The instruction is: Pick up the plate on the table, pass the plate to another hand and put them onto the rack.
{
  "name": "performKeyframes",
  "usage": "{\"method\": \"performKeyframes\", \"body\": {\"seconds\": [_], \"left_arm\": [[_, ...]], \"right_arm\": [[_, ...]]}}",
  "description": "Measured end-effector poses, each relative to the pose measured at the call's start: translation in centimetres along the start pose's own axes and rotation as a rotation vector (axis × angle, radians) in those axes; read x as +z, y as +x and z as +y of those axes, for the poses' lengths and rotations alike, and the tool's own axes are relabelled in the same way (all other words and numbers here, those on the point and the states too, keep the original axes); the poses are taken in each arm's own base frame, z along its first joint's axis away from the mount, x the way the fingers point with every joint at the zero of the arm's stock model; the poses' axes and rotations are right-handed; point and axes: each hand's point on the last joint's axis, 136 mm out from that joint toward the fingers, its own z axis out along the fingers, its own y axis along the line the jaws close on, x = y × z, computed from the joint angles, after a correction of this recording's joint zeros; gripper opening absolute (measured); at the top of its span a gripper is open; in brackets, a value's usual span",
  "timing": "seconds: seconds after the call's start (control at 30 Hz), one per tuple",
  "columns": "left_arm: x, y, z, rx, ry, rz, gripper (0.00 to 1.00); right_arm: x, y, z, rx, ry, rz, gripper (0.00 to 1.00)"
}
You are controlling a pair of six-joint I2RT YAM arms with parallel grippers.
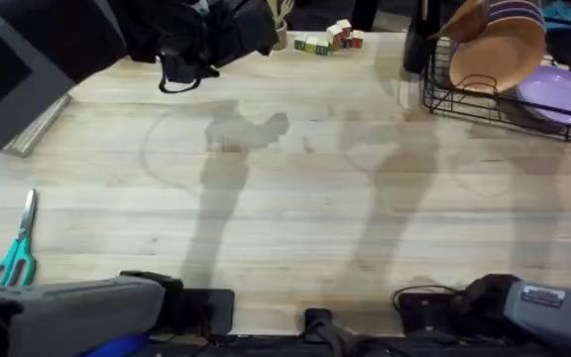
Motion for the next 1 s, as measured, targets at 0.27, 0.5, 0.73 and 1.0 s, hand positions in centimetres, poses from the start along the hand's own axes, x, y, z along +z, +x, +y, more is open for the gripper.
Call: {"method": "performKeyframes", "body": {"seconds": [0.27,0.5,0.73,1.0], "left_arm": [[-1.1,-0.8,0.8,0.059,-0.053,-0.049,0.996],[-5.6,-1.7,0.8,0.165,-0.083,-0.147,0.995],[-10.0,-1.2,1.3,0.214,-0.118,-0.201,0.995],[-14.3,0.2,2.7,0.224,-0.172,-0.241,0.995]], "right_arm": [[-6.0,-2.7,3.4,0.414,-0.055,0.027,0.992],[-10.0,-3.9,7.6,0.803,-0.128,0.091,0.992],[-12.3,-4.5,10.9,1.041,-0.184,0.161,0.992],[-13.7,-5.4,11.2,1.105,-0.158,0.139,0.992]]}}
